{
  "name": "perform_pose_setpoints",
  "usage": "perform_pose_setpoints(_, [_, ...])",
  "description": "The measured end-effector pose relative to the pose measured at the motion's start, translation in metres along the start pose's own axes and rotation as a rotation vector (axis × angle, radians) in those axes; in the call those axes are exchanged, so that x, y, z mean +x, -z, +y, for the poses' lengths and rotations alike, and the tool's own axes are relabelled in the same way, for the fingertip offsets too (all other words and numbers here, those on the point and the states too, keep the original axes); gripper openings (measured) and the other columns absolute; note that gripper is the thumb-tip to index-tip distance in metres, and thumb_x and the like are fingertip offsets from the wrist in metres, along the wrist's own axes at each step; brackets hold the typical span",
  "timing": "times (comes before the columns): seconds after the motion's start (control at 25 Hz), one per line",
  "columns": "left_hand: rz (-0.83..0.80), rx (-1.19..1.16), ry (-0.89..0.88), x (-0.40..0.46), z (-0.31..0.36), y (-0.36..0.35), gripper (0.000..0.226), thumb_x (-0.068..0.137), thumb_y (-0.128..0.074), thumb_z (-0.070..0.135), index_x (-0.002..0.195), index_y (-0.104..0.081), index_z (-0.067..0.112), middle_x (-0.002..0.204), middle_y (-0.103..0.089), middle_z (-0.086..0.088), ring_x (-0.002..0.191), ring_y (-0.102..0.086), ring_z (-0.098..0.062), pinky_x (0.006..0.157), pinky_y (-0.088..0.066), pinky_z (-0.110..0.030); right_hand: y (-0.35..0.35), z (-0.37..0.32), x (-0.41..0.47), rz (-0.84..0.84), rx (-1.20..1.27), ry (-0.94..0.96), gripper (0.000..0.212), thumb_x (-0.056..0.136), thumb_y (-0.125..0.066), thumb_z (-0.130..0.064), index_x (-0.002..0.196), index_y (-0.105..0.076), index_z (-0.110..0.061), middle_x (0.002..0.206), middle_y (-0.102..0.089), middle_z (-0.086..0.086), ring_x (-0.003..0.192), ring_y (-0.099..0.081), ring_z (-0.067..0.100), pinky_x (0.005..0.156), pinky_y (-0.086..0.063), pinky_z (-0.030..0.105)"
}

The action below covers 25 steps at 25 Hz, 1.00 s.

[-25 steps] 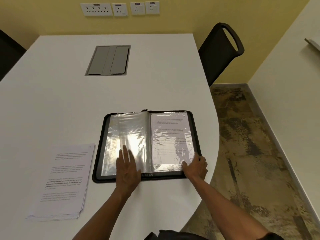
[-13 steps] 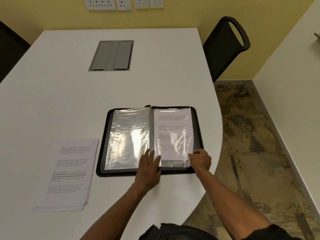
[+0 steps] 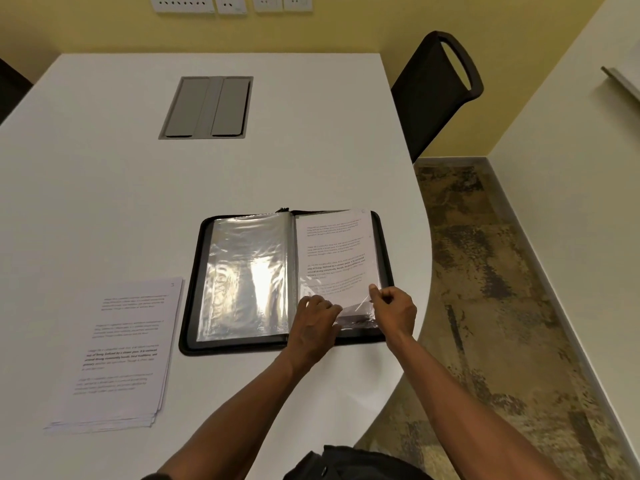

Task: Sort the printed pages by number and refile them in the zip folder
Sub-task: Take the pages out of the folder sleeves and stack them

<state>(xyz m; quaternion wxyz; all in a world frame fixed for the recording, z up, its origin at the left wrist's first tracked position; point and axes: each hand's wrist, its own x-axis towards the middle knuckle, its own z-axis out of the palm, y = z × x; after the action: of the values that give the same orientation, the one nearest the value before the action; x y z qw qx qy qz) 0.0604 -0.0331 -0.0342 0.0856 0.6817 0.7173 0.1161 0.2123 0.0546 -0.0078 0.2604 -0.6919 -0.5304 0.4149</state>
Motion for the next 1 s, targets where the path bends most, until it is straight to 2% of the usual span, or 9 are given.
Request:
perform_pose_setpoints(0.16, [-0.007, 0.029, 0.057, 0.006, 0.001, 0.007, 0.014, 0.091, -0.063, 0.028, 0.094, -0.073, 0.018, 0.089, -0.073, -0.001, 0.082, -0.064, -0.021, 0.077, -0.046, -0.033, 0.003, -0.003, -0.002, -0.044, 0.033, 0.021, 0.032, 0.092, -0.069, -0.041, 0.079, -0.067, -0.011, 0.077, -0.069, 0.001, 0.072, -0.063, 0.015, 0.059, -0.044, 0.021])
perform_pose_setpoints(0.24, [0.0, 0.005, 0.152, 0.006, 0.0, 0.013, 0.02, 0.093, -0.057, 0.031, 0.083, -0.067, 0.017, 0.079, -0.07, -0.001, 0.073, -0.064, -0.022, 0.068, -0.046, -0.033, 0.004, -0.004, -0.003, -0.054, 0.044, 0.028, 0.035, 0.091, -0.069, -0.043, 0.076, -0.066, -0.012, 0.076, -0.07, 0.001, 0.072, -0.065, 0.014, 0.059, -0.045, 0.021])
perform_pose_setpoints(0.32, [0.067, -0.123, 0.301, 0.003, 0.001, 0.018, 0.023, 0.093, -0.06, 0.036, 0.087, -0.063, 0.014, 0.079, -0.069, 0.001, 0.068, -0.064, -0.02, 0.059, -0.045, -0.028, 0.004, -0.005, -0.004, -0.073, 0.053, 0.039, 0.035, 0.091, -0.069, -0.043, 0.075, -0.064, -0.013, 0.077, -0.071, 0.001, 0.074, -0.067, 0.015, 0.06, -0.047, 0.021])
perform_pose_setpoints(0.44, [0.004, -0.342, 0.661, 0.002, 0.008, 0.016, 0.04, 0.095, -0.054, 0.047, 0.084, -0.067, 0.011, 0.082, -0.07, 0.002, 0.075, -0.066, -0.019, 0.064, -0.051, -0.028, 0.002, -0.008, -0.007, -0.126, 0.076, 0.048, 0.034, 0.092, -0.069, -0.042, 0.073, -0.061, -0.015, 0.077, -0.07, 0.0, 0.074, -0.067, 0.015, 0.062, -0.049, 0.024])
perform_pose_setpoints(0.52, [-0.018, -0.532, 0.782, 0.003, 0.014, 0.008, 0.044, 0.097, -0.052, 0.048, 0.081, -0.074, 0.014, 0.077, -0.071, -0.001, 0.073, -0.066, -0.017, 0.071, -0.057, -0.032, 0.001, -0.011, -0.009, -0.139, 0.079, 0.043, 0.035, 0.092, -0.069, -0.041, 0.07, -0.059, -0.016, 0.071, -0.066, -0.002, 0.068, -0.062, 0.015, 0.062, -0.049, 0.028])
perform_pose_setpoints(0.6, [0.047, -0.705, 0.782, 0.001, 0.025, 0.004, 0.032, 0.097, -0.056, 0.04, 0.101, -0.077, 0.016, 0.096, -0.075, -0.001, 0.086, -0.068, -0.015, 0.083, -0.056, -0.031, 0.0, -0.016, -0.01, -0.15, 0.112, 0.025, 0.036, 0.092, -0.07, -0.038, 0.068, -0.057, -0.014, 0.066, -0.064, -0.003, 0.066, -0.061, 0.016, 0.063, -0.054, 0.031])
perform_pose_setpoints(0.72, [0.114, -0.663, 0.658, -0.004, 0.037, 0.002, 0.038, 0.094, -0.063, 0.032, 0.129, -0.065, 0.018, 0.124, -0.066, 0.002, 0.111, -0.062, -0.016, 0.093, -0.05, -0.028, -0.001, -0.022, -0.011, -0.195, 0.202, -0.004, 0.038, 0.092, -0.071, -0.033, 0.069, -0.058, -0.005, 0.065, -0.068, -0.002, 0.062, -0.068, 0.013, 0.063, -0.059, 0.031])
perform_pose_setpoints(0.88, [0.137, -0.495, 0.612, 0.002, 0.035, 0.007, 0.037, 0.097, -0.058, 0.038, 0.128, -0.066, 0.021, 0.121, -0.066, 0.002, 0.105, -0.065, -0.018, 0.084, -0.054, -0.03, -0.004, -0.027, -0.014, -0.262, 0.255, 0.014, 0.036, 0.092, -0.071, -0.03, 0.07, -0.057, -0.006, 0.083, -0.074, 0.006, 0.075, -0.075, 0.019, 0.067, -0.062, 0.034])
perform_pose_setpoints(1.0, [0.131, -0.433, 0.546, 0.008, 0.027, 0.011, 0.029, 0.097, -0.059, 0.036, 0.118, -0.072, 0.021, 0.113, -0.072, 0.0, 0.098, -0.068, -0.019, 0.08, -0.056, -0.031, -0.004, -0.028, -0.015, -0.28, 0.241, 0.029, 0.035, 0.092, -0.071, -0.031, 0.068, -0.056, -0.01, 0.084, -0.075, 0.007, 0.079, -0.075, 0.021, 0.069, -0.062, 0.036])
